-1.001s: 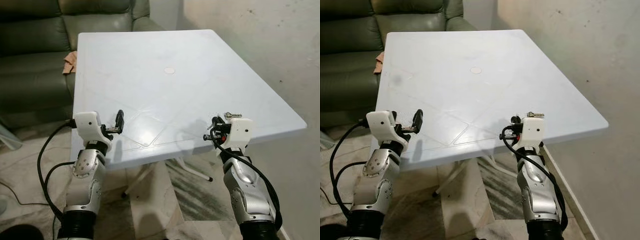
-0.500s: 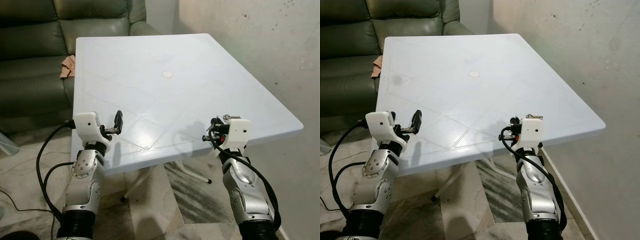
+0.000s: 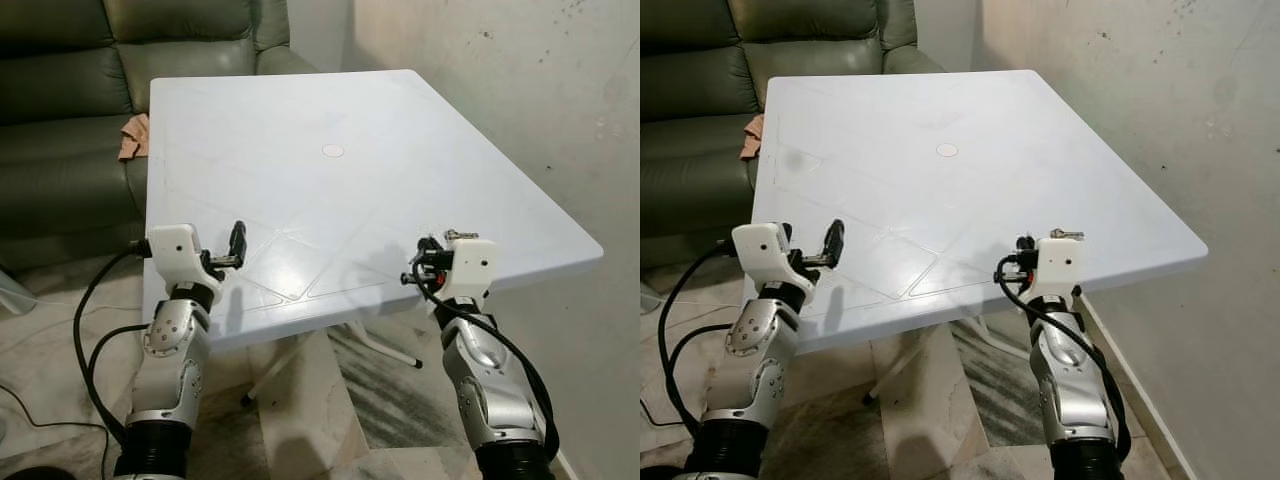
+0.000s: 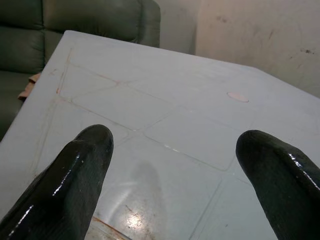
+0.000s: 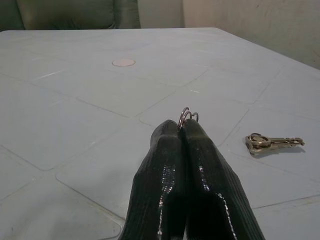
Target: Hang keys on a hook
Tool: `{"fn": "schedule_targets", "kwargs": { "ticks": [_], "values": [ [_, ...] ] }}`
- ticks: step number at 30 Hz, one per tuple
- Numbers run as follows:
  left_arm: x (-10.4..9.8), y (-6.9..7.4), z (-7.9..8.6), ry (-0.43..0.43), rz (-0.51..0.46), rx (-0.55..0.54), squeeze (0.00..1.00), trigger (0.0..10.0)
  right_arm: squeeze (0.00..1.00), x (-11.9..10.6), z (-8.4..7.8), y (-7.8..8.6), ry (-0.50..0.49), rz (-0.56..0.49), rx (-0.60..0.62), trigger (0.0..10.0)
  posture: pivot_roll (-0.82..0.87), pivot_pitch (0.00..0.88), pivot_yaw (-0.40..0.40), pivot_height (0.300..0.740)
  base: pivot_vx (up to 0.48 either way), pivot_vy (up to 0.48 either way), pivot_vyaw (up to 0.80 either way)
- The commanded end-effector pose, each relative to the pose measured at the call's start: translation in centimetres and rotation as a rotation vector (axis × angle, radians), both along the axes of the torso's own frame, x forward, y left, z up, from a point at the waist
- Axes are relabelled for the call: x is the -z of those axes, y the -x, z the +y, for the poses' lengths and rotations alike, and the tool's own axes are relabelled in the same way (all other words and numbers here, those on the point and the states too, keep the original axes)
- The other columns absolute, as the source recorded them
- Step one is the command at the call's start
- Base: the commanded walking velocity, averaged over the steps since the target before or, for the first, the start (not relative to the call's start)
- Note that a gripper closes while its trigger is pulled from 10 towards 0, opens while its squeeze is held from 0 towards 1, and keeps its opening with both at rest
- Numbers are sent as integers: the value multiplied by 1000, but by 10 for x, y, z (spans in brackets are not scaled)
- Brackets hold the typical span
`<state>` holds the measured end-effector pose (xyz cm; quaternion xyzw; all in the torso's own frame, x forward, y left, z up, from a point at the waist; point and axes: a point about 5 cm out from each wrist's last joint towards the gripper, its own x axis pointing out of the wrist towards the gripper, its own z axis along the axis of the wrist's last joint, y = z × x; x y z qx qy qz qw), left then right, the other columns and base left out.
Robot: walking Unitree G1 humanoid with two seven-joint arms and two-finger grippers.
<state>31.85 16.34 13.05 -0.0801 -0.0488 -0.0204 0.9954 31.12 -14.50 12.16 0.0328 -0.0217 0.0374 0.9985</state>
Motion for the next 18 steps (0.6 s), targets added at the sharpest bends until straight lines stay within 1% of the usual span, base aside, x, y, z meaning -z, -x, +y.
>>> {"fn": "schedule_targets", "kwargs": {
  "ticks": [1,7,9,11,13,14,16,18],
  "values": [
    [1,2,1,-9,3,3,0,10000,0,-2,-2,-1,12,-4,5,10000,11,56,-32,740,0,0,-731],
    [0,3,1,-28,-11,9,0,10000,0,-1,-2,-2,18,0,2,10000,15,67,-37,740,0,0,-726],
    [-1,4,1,-27,-16,15,0,10000,0,-1,-2,-2,18,0,1,10000,15,70,-38,740,0,-480,-725],
    [1,4,3,-12,5,0,0,10000,0,-2,-2,-2,19,1,2,10000,15,73,-39,740,0,-472,-725],
    [2,5,3,0,2,0,0,10000,0,-2,-2,-2,19,1,3,10000,15,73,-39,740,0,-467,-725],
    [1,5,3,35,-1,-7,0,10000,0,-2,-3,-2,19,1,3,10000,11,79,-38,740,0,0,-719],
    [0,4,4,69,-5,-27,0,10000,0,-2,-3,-1,19,0,3,10000,10,78,-39,740,0,0,-725],
    [0,4,3,58,-5,-22,0,10000,0,-2,-4,-1,20,1,4,10000,10,81,-41,740,0,0,-722]
  ]
}}
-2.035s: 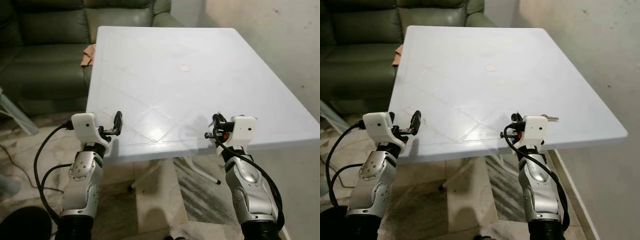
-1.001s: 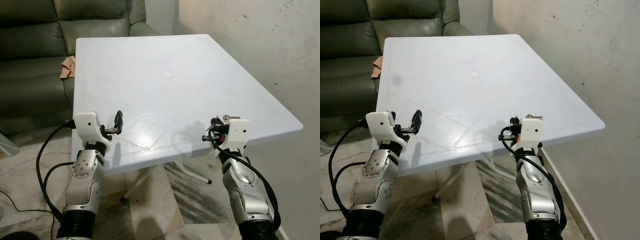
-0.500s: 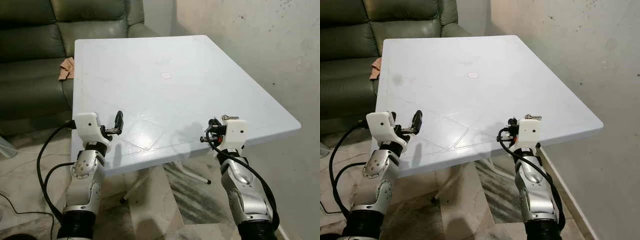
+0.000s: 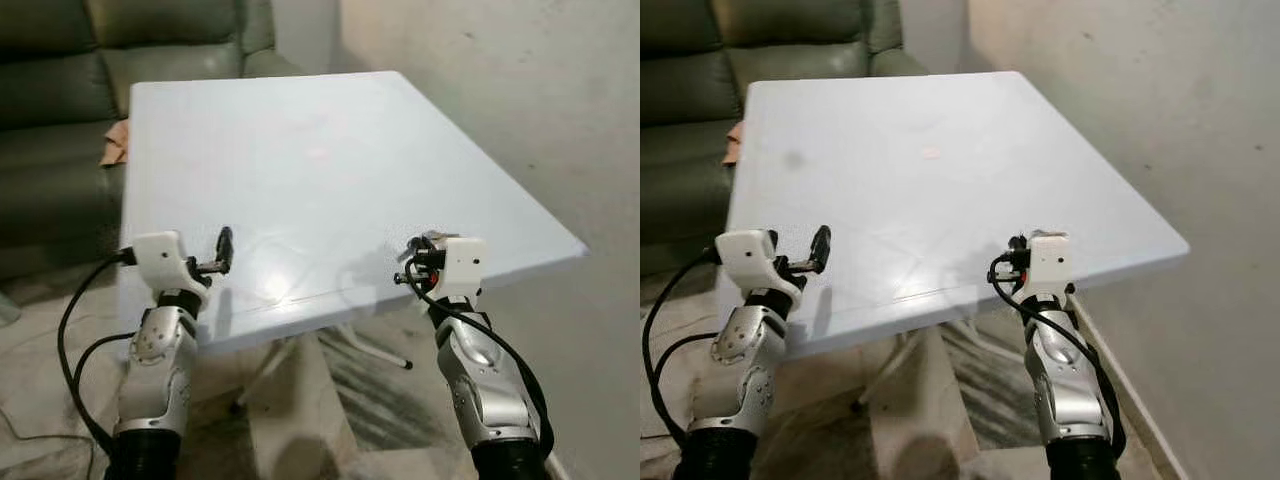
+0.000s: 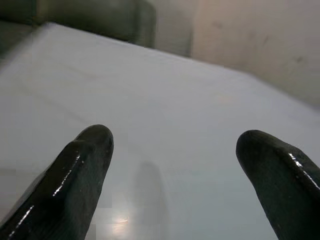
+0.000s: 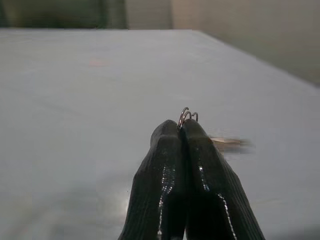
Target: Hang keys on a hook
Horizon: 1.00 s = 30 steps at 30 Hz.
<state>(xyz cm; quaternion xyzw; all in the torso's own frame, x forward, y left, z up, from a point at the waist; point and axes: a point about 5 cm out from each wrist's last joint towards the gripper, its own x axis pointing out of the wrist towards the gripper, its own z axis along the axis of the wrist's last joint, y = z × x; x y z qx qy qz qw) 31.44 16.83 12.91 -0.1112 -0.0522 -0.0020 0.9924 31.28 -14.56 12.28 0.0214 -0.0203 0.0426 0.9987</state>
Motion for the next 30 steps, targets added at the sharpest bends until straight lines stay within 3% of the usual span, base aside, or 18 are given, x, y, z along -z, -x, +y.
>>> {"fn": "schedule_targets", "kwargs": {
  "ticks": [1,14,30],
  "values": [
    [-1,0,-2,-27,6,10,0,10000,0,-1,-3,1,-2,1,15,10000,10,81,-41,740,0,0,-725],
    [0,-2,-7,0,26,12,0,10000,0,-2,-5,0,0,1,19,10000,2,80,-41,740,0,0,-721],
    [3,-3,-11,-26,53,38,0,10000,0,-2,-3,-1,-8,-3,24,10000,5,66,-32,740,0,0,-720]
  ]
}}
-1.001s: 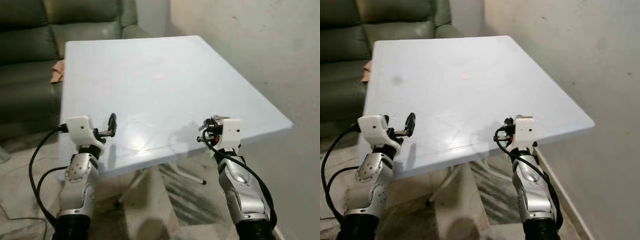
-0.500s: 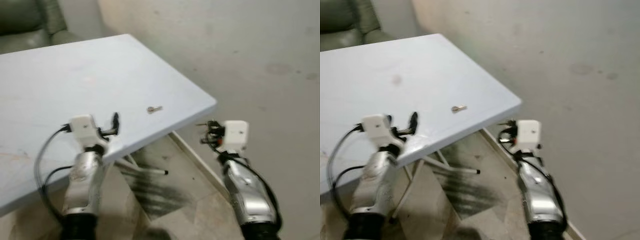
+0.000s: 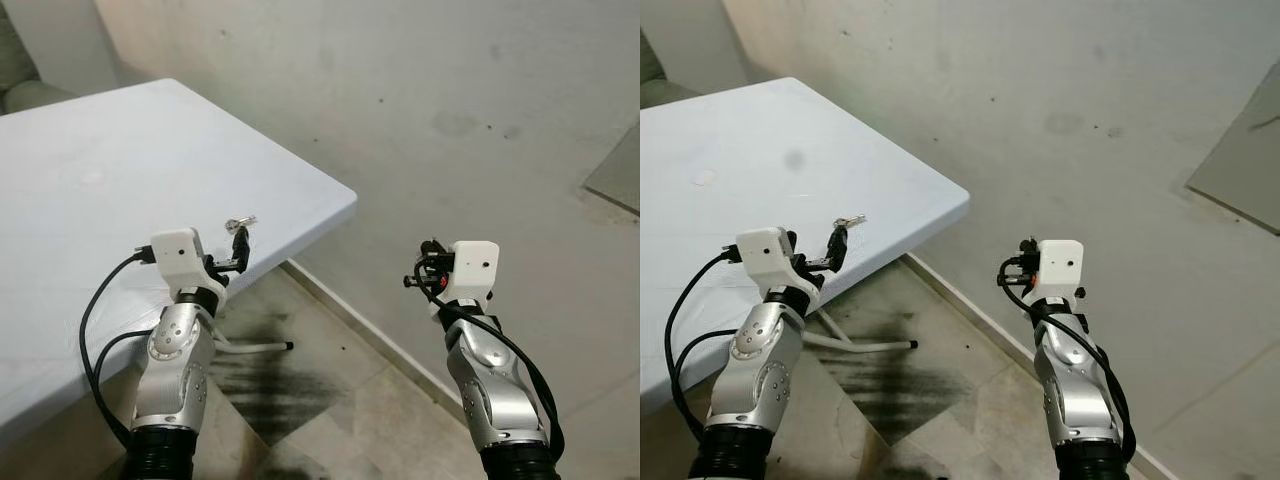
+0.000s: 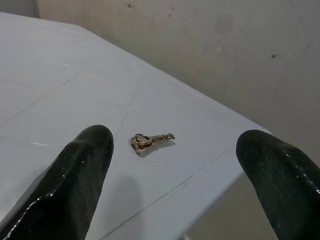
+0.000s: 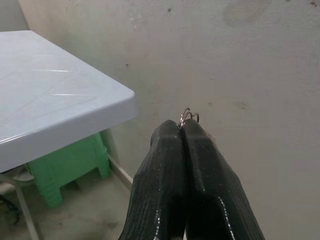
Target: Hang keys on a hook
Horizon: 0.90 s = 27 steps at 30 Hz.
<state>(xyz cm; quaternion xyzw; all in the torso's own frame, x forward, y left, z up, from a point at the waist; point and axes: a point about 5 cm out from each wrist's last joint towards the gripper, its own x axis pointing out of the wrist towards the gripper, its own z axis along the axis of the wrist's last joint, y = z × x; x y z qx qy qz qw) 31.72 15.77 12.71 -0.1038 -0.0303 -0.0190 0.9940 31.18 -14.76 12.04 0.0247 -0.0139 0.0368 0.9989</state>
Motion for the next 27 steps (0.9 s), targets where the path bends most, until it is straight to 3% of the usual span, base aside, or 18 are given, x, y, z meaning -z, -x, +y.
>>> {"fn": "schedule_targets", "kwargs": {
  "ticks": [1,15,18,27],
  "values": [
    [0,-1,-1,-14,13,0,0,10000,0,-4,-2,-2,-4,-16,17,10000,3,64,-25,740,0,0,-719],
    [1,-3,-5,-39,30,70,0,10000,0,2,-8,6,-14,-13,69,10000,-23,56,25,740,0,34,-720],
    [1,-4,-5,-35,29,64,0,10000,0,3,-8,9,-16,-12,74,10000,-27,55,29,740,0,480,-723],
    [2,-4,-6,-41,41,47,0,10000,0,4,-10,11,-13,-7,82,10000,-26,55,23,740,0,0,-723]
  ]
}}
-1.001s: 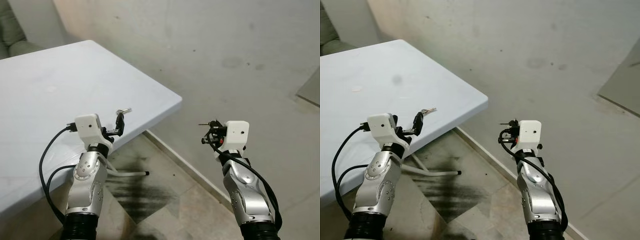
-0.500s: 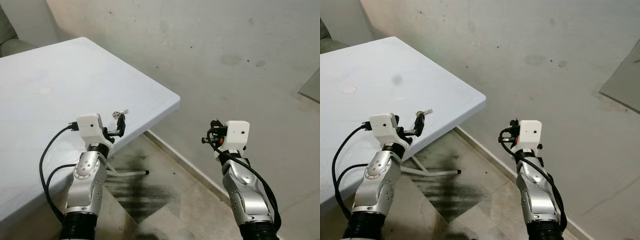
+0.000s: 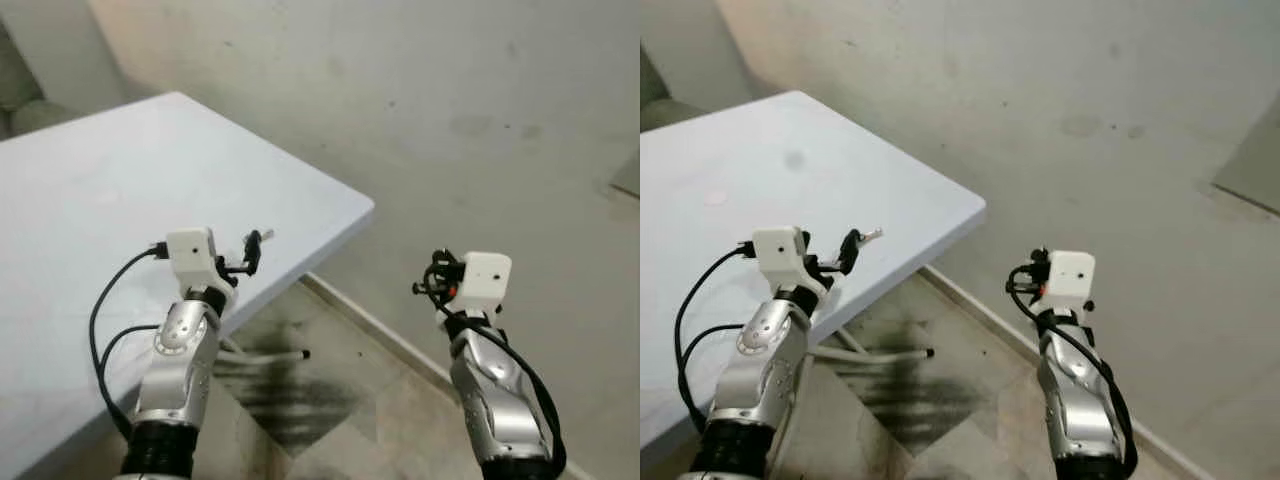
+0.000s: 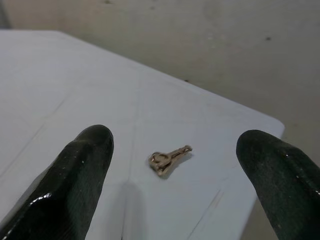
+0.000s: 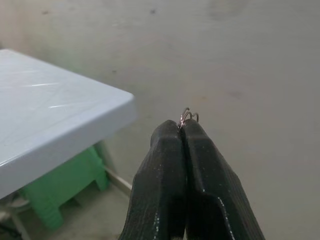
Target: Hang keys on a hook
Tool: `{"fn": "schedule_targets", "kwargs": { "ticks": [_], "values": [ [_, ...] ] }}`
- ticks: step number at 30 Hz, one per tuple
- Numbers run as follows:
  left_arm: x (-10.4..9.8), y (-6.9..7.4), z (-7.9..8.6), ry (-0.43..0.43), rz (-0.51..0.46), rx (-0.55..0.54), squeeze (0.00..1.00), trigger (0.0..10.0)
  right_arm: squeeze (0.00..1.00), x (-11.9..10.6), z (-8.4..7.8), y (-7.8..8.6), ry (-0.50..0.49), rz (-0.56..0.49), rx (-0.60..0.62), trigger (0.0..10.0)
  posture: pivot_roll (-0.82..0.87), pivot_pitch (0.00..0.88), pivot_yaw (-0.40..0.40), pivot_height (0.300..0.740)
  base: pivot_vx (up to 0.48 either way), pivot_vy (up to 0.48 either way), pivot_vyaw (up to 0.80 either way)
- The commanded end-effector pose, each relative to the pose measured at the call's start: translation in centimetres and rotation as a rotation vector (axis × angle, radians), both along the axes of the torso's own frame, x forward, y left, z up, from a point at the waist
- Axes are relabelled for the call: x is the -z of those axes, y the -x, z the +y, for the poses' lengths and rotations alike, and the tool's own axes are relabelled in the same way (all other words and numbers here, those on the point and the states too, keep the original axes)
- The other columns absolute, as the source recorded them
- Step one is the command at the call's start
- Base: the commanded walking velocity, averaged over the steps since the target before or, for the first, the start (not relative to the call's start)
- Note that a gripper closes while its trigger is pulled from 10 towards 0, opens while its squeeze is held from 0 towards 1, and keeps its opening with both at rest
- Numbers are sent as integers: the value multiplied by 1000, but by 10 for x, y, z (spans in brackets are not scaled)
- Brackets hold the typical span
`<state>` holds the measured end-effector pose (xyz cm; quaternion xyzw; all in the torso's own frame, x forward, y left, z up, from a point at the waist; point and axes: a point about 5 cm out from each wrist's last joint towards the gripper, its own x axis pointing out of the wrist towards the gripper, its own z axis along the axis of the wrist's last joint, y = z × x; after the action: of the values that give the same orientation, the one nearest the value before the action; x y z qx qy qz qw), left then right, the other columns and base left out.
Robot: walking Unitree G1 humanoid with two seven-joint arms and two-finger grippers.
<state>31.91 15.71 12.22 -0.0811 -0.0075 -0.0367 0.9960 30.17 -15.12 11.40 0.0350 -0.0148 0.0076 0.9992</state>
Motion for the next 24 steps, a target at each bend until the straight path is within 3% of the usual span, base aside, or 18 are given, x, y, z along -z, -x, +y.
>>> {"fn": "schedule_targets", "kwargs": {
  "ticks": [1,24],
  "values": [
    [-2,-2,-5,16,7,8,0,10000,0,-2,-7,0,9,-7,23,10000,-26,55,23,740,0,0,-719],
    [2,-4,-3,27,59,-14,0,10000,0,-7,-7,-6,12,-16,18,10000,-12,59,7,740,0,0,-720]
  ]
}}
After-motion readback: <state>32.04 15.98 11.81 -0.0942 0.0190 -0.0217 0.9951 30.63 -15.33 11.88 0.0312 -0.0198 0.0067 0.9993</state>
